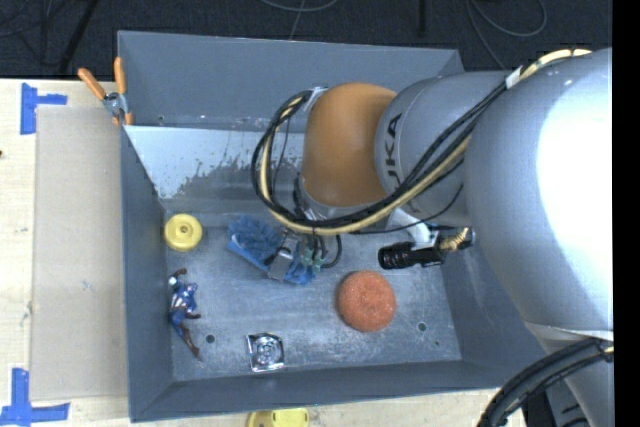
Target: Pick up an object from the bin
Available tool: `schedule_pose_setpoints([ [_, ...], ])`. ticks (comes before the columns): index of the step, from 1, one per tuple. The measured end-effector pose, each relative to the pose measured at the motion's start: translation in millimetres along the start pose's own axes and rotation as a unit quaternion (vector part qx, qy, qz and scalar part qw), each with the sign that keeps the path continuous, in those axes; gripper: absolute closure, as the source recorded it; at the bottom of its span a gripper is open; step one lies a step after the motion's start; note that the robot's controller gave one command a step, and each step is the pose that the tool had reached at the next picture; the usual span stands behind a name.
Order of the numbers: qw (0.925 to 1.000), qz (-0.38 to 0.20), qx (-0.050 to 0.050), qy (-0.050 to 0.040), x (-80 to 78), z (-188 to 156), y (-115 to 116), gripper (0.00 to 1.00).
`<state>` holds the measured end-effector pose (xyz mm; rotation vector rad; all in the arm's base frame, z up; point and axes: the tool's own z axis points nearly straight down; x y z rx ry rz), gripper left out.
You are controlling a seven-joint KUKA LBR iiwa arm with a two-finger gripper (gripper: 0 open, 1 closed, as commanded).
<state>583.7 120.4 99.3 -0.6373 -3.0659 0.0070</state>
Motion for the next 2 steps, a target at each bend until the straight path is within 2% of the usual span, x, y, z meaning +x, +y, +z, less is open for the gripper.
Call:
schedule_pose_setpoints([
  [2, 1.0000, 0.000, -0.004, -0.0056, -2.1, -40.8, 0.8, 1.00],
])
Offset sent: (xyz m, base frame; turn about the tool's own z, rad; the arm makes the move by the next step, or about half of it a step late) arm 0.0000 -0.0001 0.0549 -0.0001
